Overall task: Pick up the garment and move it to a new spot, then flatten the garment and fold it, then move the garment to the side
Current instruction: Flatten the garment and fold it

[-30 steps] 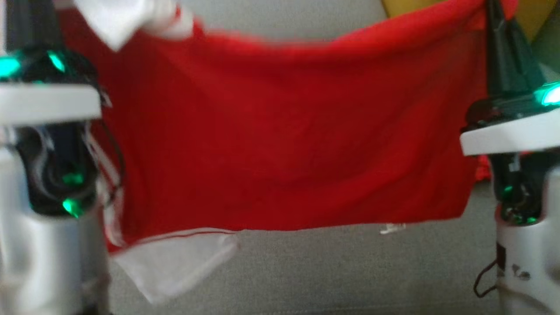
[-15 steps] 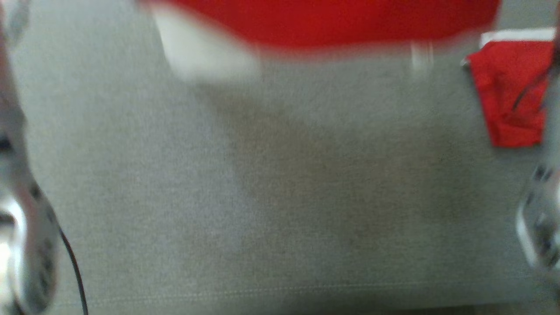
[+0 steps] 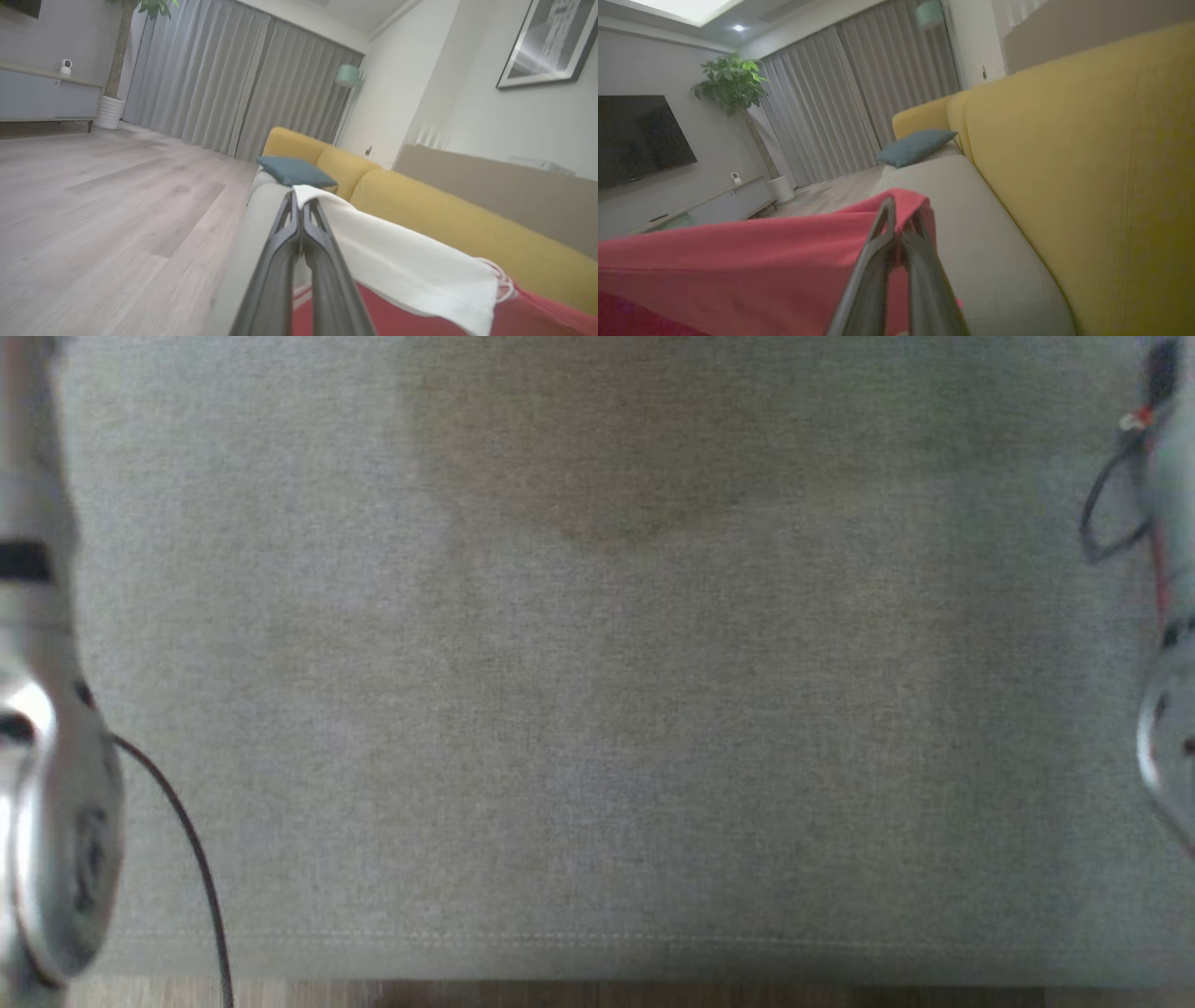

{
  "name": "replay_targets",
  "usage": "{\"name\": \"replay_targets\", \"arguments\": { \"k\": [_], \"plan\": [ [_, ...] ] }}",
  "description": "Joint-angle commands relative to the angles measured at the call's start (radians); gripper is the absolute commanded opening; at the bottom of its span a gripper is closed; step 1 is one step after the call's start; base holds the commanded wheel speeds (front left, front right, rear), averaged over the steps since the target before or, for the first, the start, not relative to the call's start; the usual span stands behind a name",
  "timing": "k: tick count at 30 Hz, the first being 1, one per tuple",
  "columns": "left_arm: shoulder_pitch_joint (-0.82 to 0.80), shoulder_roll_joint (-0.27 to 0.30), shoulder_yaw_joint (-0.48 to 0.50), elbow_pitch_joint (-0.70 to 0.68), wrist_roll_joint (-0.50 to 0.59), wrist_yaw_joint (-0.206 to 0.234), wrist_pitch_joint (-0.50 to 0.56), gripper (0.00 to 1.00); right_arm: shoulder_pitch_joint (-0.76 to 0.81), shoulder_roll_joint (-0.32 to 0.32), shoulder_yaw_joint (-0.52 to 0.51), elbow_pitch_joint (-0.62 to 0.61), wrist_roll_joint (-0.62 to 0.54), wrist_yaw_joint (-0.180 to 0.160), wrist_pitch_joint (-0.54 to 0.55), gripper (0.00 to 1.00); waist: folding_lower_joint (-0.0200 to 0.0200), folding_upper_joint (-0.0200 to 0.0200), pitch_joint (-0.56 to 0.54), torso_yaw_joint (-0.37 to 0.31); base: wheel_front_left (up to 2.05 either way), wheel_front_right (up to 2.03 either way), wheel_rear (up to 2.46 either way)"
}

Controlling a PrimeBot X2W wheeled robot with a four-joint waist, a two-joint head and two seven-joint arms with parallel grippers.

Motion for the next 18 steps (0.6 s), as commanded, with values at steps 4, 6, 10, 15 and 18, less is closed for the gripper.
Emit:
{"name": "replay_targets", "arguments": {
  "k": [4,6,10,15,18],
  "plan": [
    [0.119,0.049,-0.019,0.011,0.025,-0.02,-0.019,0.0,0.101,-0.005,0.063,0.071,0.041,-0.001,0.026,0.0,-0.0001,0.0,-0.019,0.008,0.0,0.0,0.0],
    [0.199,0.06,-0.034,-0.004,0.047,-0.025,-0.02,0.0,0.155,-0.015,0.106,0.103,0.053,-0.001,0.057,0.0,-0.0001,0.0,-0.036,0.008,0.0,0.0,0.0],
    [0.334,0.068,-0.048,-0.044,0.065,-0.028,-0.02,0.0,0.24,-0.039,0.18,0.12,0.077,-0.001,0.101,0.0,-0.0001,0.0,-0.073,0.009,0.0,0.0,0.0],
    [0.548,0.089,-0.158,-0.125,0.068,-0.03,-0.021,0.0,0.389,-0.093,0.295,0.094,0.153,-0.001,0.19,0.0,-0.0001,0.0,-0.159,0.019,0.0,0.0,0.0],
    [0.655,0.122,-0.252,-0.161,0.064,-0.03,-0.021,0.0,0.476,-0.14,0.376,0.054,0.185,-0.001,0.23,0.0,-0.0001,0.0,-0.206,0.021,0.0,0.0,0.0]
  ]
}}
